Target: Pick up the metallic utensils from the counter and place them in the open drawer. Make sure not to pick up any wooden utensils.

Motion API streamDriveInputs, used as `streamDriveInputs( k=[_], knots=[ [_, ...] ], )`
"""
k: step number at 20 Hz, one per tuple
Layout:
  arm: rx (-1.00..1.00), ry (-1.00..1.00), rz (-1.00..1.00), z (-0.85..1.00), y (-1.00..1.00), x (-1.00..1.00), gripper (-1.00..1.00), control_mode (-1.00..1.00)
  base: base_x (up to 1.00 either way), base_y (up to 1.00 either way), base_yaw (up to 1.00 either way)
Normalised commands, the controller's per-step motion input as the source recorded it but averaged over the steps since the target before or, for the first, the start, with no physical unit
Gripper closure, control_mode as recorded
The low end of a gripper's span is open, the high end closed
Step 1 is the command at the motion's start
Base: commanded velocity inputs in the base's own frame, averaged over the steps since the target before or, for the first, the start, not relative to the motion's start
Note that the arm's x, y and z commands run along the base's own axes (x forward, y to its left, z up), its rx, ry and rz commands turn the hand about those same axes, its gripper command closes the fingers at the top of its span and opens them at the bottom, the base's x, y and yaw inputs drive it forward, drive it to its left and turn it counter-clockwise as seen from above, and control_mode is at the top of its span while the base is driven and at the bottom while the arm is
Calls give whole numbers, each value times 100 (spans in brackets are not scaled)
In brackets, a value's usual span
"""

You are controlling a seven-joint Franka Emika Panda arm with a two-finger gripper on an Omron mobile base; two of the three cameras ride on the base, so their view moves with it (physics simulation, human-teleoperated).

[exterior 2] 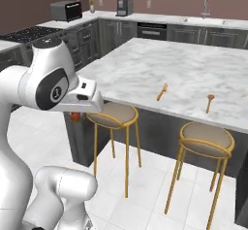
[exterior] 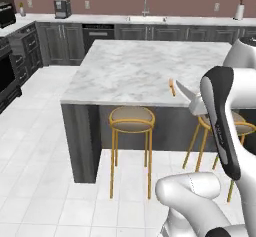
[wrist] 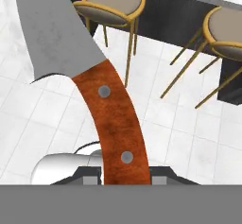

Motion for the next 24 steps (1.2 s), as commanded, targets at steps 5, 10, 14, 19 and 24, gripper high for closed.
streamDriveInputs(
  k=[5,10,14,19,24],
  knots=[
    [0,0,0,0,0,0,100,100,33,100,-19],
    [0,0,0,0,0,0,100,100,57,100,-23],
    [0,0,0,0,0,0,100,100,67,100,-4],
    [0,0,0,0,0,0,100,100,74,100,10],
    [0,0,0,0,0,0,100,100,100,100,3]
  ],
)
